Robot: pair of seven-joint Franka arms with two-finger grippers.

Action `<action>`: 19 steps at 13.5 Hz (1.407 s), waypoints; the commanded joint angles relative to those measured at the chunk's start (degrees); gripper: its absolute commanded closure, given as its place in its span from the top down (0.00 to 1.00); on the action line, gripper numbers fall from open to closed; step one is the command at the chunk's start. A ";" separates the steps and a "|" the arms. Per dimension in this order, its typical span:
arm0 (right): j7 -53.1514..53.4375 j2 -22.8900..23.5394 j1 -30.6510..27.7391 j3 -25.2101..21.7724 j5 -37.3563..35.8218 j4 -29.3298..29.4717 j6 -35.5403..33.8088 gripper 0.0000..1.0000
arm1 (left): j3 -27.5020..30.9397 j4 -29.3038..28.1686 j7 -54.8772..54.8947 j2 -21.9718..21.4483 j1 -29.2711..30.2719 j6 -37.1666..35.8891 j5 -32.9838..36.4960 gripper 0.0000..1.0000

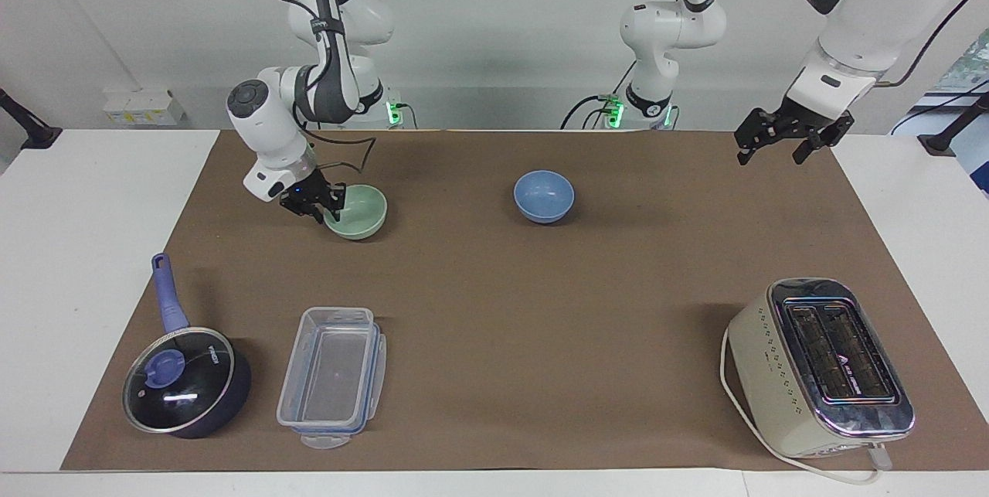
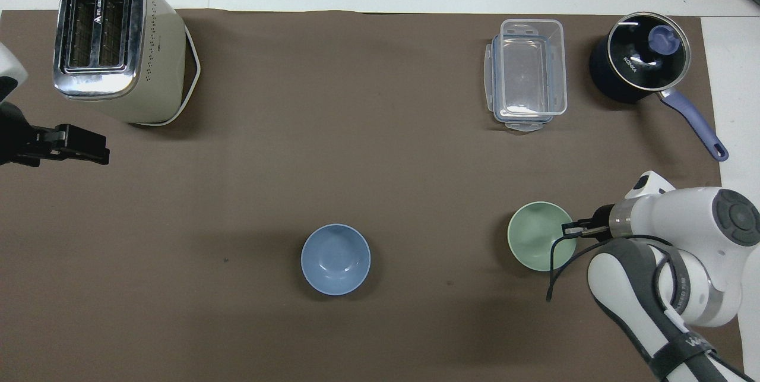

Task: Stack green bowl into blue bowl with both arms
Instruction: 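Lift and carry the green bowl with the right gripper toward the blue bowl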

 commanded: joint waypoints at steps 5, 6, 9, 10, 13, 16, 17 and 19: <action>7.57 -3.91 6.85 0.42 4.25 8.09 -11.94 0.00 | -0.17 0.07 -0.68 -0.29 0.21 -0.70 0.90 1.00; 12.74 -3.91 10.44 0.42 4.25 9.41 -12.03 0.00 | -0.17 0.07 -0.68 -0.29 0.21 -0.70 0.90 1.00; 26.81 -3.65 20.21 0.42 3.37 11.17 -10.89 0.00 | -0.17 0.07 -0.68 -0.29 0.21 -0.70 0.90 1.00; 29.29 -3.48 22.15 0.51 3.37 11.79 -10.71 0.00 | -0.17 0.07 -0.68 -0.29 0.21 -0.70 0.90 1.00; 33.87 -1.72 26.55 0.51 3.46 14.68 -10.18 0.00 | -0.17 0.07 -0.68 -0.29 0.21 -0.70 0.90 1.00; 36.94 -0.49 30.15 0.51 3.90 15.74 -9.74 0.00 | -0.17 0.07 -0.68 -0.29 0.21 -0.70 0.90 1.00; 37.74 -0.05 30.86 0.51 3.98 16.18 -9.22 0.00 | -0.17 0.07 -0.68 -0.29 0.21 -0.70 0.90 1.00; 40.54 1.79 33.93 0.86 4.07 16.19 -6.51 0.00 | -0.17 0.07 -0.68 -0.29 0.21 -0.70 0.90 1.00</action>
